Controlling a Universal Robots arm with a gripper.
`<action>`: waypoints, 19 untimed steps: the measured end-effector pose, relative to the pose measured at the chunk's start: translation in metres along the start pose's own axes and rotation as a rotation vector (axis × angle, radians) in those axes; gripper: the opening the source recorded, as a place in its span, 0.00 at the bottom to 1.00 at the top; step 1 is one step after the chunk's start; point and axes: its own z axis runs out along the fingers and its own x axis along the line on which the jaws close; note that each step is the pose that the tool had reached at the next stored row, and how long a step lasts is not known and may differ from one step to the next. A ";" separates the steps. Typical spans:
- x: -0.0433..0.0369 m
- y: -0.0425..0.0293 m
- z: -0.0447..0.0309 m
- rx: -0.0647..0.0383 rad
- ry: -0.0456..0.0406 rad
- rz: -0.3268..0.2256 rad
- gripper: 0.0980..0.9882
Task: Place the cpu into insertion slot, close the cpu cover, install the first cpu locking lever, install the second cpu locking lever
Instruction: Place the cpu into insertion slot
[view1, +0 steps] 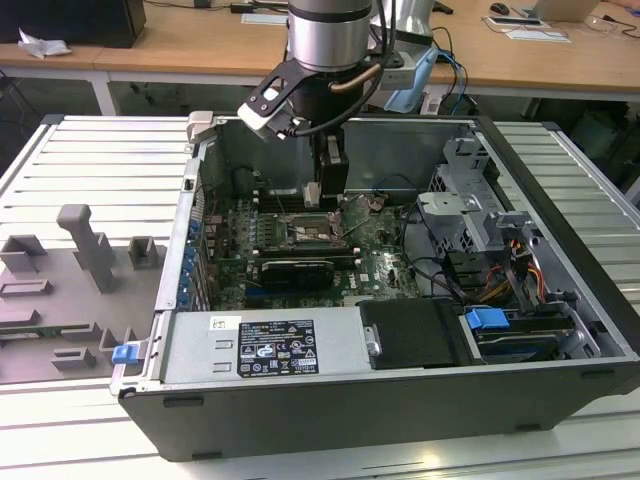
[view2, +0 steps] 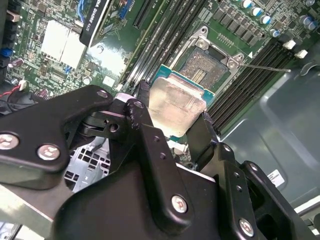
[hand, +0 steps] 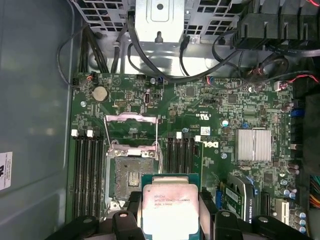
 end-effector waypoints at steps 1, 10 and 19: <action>0.0000 -0.0001 0.0009 0.000 0.0000 0.000 0.49; 0.0000 -0.0004 0.0064 0.000 -0.0001 0.002 0.49; 0.0109 -0.0012 0.0238 0.001 -0.0047 0.016 0.49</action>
